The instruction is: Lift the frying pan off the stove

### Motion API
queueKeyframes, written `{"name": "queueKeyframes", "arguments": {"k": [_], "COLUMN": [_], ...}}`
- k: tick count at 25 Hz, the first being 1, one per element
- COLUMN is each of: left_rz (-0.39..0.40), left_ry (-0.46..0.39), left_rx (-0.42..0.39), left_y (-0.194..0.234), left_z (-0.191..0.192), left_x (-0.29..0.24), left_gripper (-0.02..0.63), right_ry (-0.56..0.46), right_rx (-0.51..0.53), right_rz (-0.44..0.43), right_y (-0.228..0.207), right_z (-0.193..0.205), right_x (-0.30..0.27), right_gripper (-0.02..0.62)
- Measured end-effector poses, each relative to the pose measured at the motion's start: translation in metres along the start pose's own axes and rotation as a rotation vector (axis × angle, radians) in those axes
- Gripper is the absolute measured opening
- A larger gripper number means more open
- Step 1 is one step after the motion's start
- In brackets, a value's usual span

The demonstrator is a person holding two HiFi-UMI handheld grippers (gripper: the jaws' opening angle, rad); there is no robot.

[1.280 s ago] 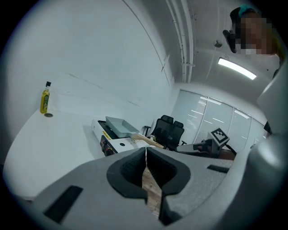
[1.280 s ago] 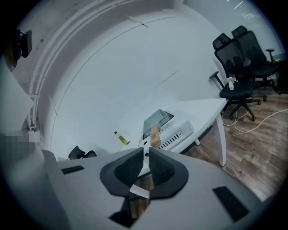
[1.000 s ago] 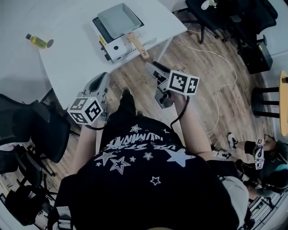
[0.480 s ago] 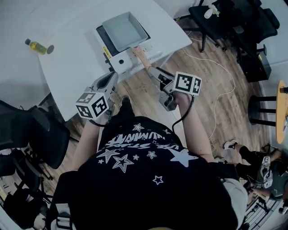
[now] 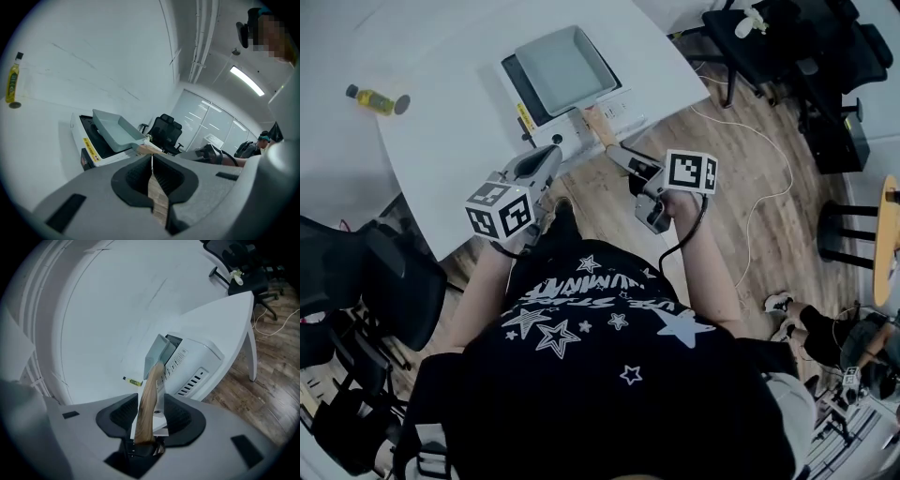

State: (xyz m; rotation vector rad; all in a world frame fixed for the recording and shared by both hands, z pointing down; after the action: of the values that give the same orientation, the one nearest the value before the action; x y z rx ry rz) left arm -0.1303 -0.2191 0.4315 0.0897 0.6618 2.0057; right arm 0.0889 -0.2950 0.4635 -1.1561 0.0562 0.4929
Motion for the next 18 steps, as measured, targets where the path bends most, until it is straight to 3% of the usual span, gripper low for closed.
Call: {"name": "queueKeyframes", "arguments": {"k": [4, 8, 10, 13, 15, 18], "left_rz": [0.045, 0.087, 0.095, 0.126, 0.150, 0.193], "left_ry": [0.038, 0.076, 0.083, 0.116, 0.141, 0.147], "left_rx": [0.072, 0.196, 0.251, 0.323, 0.379, 0.469], "left_y": [0.004, 0.005, 0.006, 0.004, 0.002, -0.001], "left_z": [0.002, 0.005, 0.006, 0.008, 0.009, 0.009], "left_x": [-0.017, -0.034, -0.041, -0.053, -0.061, -0.070], "left_gripper": [0.015, 0.018, 0.082, 0.156, 0.183, 0.199], "right_ry": [0.042, 0.043, 0.032, 0.030, 0.024, 0.026], "right_rx": [-0.010, -0.026, -0.030, -0.049, -0.047, -0.069], "right_rz": [-0.004, -0.008, -0.063, -0.050, -0.101, -0.067], "right_y": [-0.001, -0.004, -0.002, -0.002, 0.002, -0.001], "right_z": [0.000, 0.000, 0.000, 0.001, 0.000, 0.002], "right_x": [-0.003, -0.002, -0.005, -0.004, -0.008, -0.006], "right_gripper": [0.124, 0.118, 0.115, 0.114, 0.114, 0.114]}}
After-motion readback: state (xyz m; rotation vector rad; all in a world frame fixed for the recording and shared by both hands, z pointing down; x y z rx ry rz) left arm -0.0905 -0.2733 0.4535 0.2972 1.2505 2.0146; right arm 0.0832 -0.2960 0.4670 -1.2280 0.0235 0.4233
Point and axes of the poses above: the fingertips, and each gripper's own axes: x backward along the fingers, y to its left, z out of its underside, the point moved 8 cm from there along x, backward along the fingers, and after that the axes turned 6 degrees about -y, right-handed, at the moved point
